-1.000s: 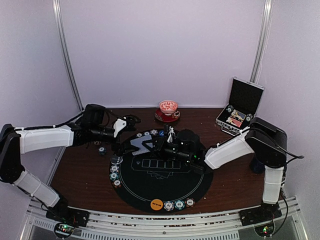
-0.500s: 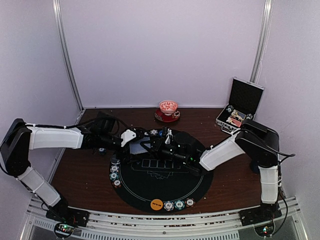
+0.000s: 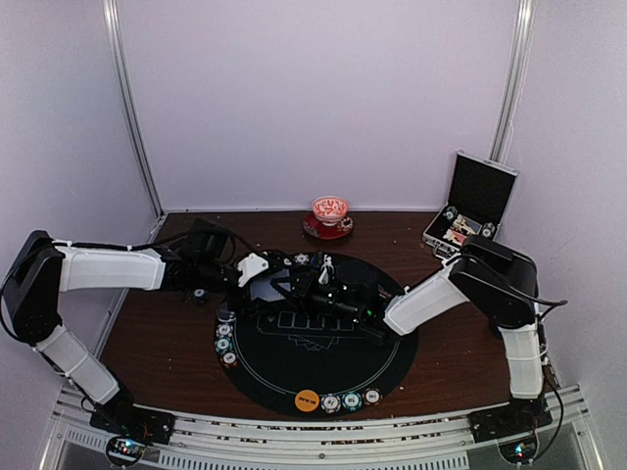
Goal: Distribute texas hold em gaming equipment
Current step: Pass from the right arm to the left, then pick up the poker card from the face-down deck piles.
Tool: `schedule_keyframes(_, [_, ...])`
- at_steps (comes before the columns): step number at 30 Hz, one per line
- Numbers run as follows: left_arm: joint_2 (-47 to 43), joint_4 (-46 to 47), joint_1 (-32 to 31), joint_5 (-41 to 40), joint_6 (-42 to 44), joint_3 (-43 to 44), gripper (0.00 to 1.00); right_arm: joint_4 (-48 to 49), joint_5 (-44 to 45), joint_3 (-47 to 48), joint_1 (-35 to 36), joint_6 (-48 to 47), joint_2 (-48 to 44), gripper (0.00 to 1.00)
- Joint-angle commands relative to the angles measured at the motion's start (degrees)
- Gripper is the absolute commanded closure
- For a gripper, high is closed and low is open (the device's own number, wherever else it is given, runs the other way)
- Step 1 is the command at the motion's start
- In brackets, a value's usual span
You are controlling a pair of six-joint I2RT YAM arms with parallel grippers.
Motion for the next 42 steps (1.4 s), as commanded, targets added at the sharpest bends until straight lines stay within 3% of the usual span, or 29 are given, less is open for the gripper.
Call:
schedule_keyframes(1, [1.22,0.02,-0.88,1.36,0.61,2.29,0.22,2.33,0.49,1.51,0.43,0.67,0.81,1.0])
schedule_keyframes(8, [1.88,-0.67,-0.9,1.16,0.6,2.82,0.35,0.18,0.93,2.08,0.91,-0.15,0.93,1.0])
schedule_keyframes(13, [2.8,-1.82,-0.88,1.46,0.61,3.68,0.52,0.26,0.86,2.22,0.93,-0.1,1.47,1.0])
schedule_keyframes(16, [3.5,-2.21,-0.91,1.57,0.6,3.94,0.52,0.29,0.38,2.71,0.92,-0.1,1.92,0.94])
schedule_keyframes(20, [3.97,-2.94,-0.89,1.62,0.98,4.11,0.54,-0.77,-0.69,3.53,0.87,-0.96,1.93,0.72])
schedule_keyframes(24, [4.39,-4.59,-0.92,1.71,2.26,3.97,0.55,-4.52,-1.56,3.92,0.57,-3.8,0.61,0.56])
schedule_keyframes(33, [5.69,-7.63,-0.9,1.75,4.3,4.73,0.6,-9.45,-4.12,1.89,-0.29,-8.03,-1.57,0.51])
schedule_keyframes(42, [3.7,-7.7,-0.93,1.08,5.34,3.84,0.61,-7.84,-6.53,-1.89,-1.42,-9.39,-3.09,0.49])
